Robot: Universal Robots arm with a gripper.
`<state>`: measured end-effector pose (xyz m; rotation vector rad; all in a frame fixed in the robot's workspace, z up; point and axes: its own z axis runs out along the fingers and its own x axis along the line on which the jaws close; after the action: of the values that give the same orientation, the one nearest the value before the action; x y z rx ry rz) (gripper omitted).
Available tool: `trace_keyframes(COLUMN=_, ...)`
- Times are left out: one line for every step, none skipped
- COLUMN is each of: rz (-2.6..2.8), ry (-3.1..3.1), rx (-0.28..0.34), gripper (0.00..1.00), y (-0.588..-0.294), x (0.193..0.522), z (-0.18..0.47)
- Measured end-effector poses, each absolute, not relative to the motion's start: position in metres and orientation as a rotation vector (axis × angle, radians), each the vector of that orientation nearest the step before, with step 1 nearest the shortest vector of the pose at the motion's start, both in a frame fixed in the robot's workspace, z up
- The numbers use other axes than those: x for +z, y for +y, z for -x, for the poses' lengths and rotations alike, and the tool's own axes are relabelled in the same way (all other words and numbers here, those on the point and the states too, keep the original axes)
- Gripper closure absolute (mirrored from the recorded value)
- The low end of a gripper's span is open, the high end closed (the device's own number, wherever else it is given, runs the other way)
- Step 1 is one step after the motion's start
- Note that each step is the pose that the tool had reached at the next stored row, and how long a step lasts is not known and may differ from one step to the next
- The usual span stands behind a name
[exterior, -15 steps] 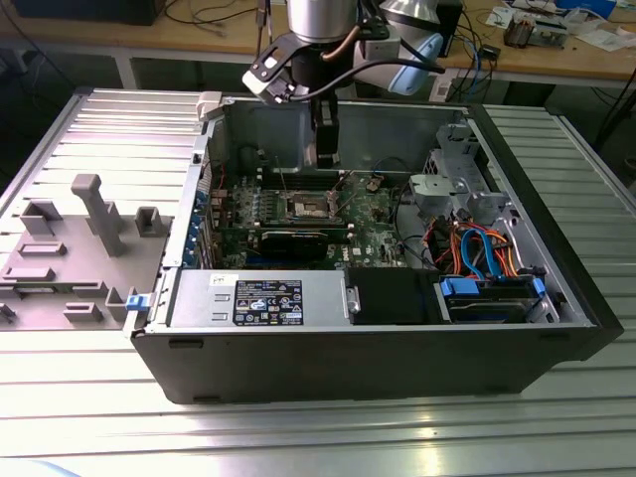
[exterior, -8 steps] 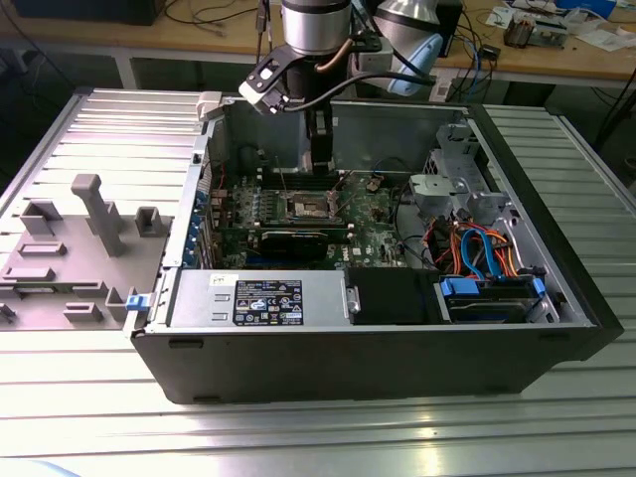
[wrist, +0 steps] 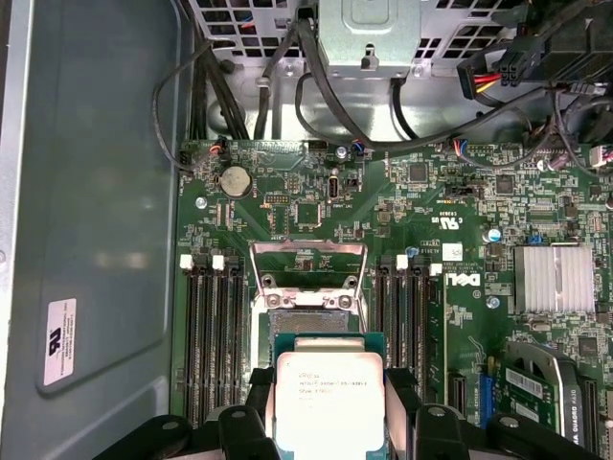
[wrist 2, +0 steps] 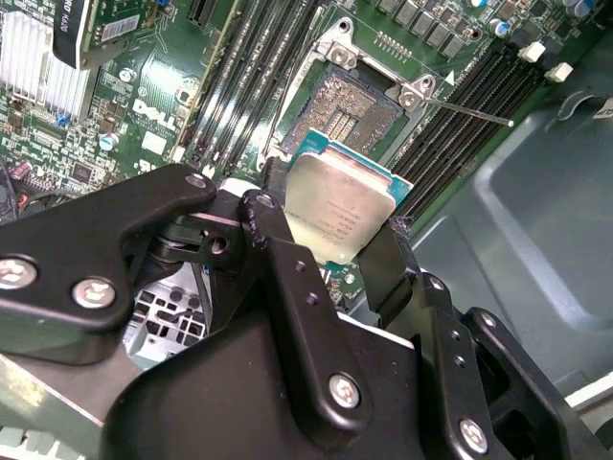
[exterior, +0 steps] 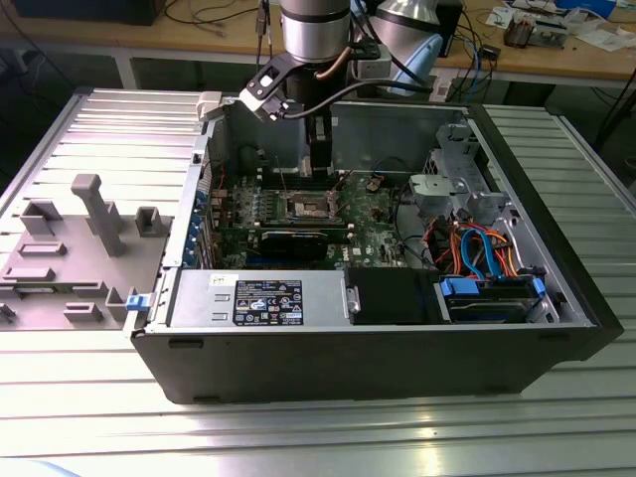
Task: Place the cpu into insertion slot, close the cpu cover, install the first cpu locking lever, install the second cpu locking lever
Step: 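Place the cpu into insertion slot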
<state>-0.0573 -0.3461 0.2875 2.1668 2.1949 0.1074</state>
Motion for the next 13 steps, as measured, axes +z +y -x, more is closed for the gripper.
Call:
trace_keyframes(rz=-2.167, ry=2.195, rx=0.107, gripper=0.46, y=-0.3461, x=0.2873, z=0.0573)
trace_keyframes(rz=-2.167, ry=2.195, rx=0.107, gripper=0.46, y=-0.3462, x=0.2873, z=0.0573)
trace_keyframes(rz=-2.167, ry=2.195, rx=0.107, gripper=0.46, y=-0.3461, x=0.2871, z=0.0573)
trace_keyframes(rz=-2.167, ry=2.195, rx=0.108, gripper=0.46, y=-0.3461, x=0.2867, z=0.0572)
trace_keyframes(rz=-2.167, ry=2.195, rx=0.107, gripper=0.46, y=-0.3461, x=0.2865, z=0.0573)
trace_keyframes(rz=-2.167, ry=2.195, rx=0.107, gripper=0.46, y=-0.3461, x=0.2862, z=0.0573)
trace_keyframes(rz=-2.167, ry=2.195, rx=0.107, gripper=0.46, y=-0.3461, x=0.2861, z=0.0573)
trace_keyframes(rz=-2.167, ry=2.195, rx=0.107, gripper=0.46, y=-0.3462, x=0.2857, z=0.0573)
trace_keyframes(rz=-2.167, ry=2.195, rx=0.107, gripper=0.46, y=-0.3462, x=0.2854, z=0.0573)
trace_keyframes(rz=-2.167, ry=2.195, rx=0.107, gripper=0.46, y=-0.3461, x=0.2853, z=0.0573)
trace_keyframes(rz=-2.167, ry=2.195, rx=0.107, gripper=0.46, y=-0.3462, x=0.2852, z=0.0573)
trace_keyframes(rz=-2.167, ry=2.195, rx=0.107, gripper=0.46, y=-0.3461, x=0.285, z=0.0573)
trace_keyframes(rz=-2.167, ry=2.195, rx=0.107, gripper=0.46, y=-0.3461, x=0.2849, z=0.0573)
